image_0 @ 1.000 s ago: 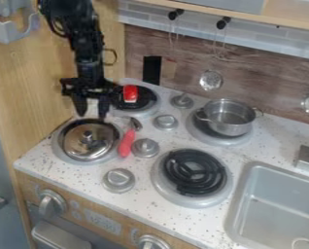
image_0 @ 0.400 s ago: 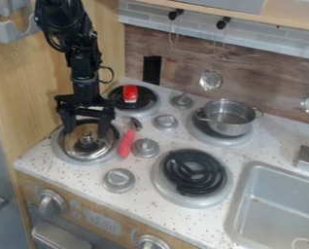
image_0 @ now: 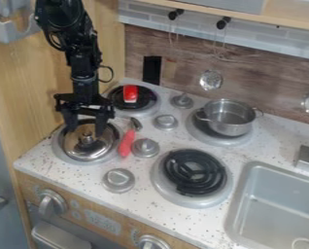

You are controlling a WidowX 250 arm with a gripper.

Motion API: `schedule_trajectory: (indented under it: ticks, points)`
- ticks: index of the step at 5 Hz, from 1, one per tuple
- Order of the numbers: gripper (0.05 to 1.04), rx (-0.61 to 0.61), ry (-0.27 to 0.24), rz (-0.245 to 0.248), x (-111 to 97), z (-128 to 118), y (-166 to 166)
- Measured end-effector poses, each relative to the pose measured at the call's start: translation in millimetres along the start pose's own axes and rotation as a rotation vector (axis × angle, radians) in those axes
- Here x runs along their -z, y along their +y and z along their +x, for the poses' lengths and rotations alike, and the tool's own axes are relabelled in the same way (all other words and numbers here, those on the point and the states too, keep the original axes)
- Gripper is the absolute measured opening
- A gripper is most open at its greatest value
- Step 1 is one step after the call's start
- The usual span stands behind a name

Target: Move the silver lid to the fourth left burner

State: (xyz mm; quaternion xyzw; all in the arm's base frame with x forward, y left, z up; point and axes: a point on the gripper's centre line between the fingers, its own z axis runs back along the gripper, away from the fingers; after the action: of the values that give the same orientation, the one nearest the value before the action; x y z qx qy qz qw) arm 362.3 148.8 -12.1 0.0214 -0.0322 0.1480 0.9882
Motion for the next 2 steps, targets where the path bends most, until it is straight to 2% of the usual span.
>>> schedule_trajectory:
  ticks: [1,2]
  points:
    - [0.381,-0.004,0.008,-0.016,5.9,1.8,-2.4]
    - [0.604,-0.013,0.006,-0.029,8.6,6.9,-4.1]
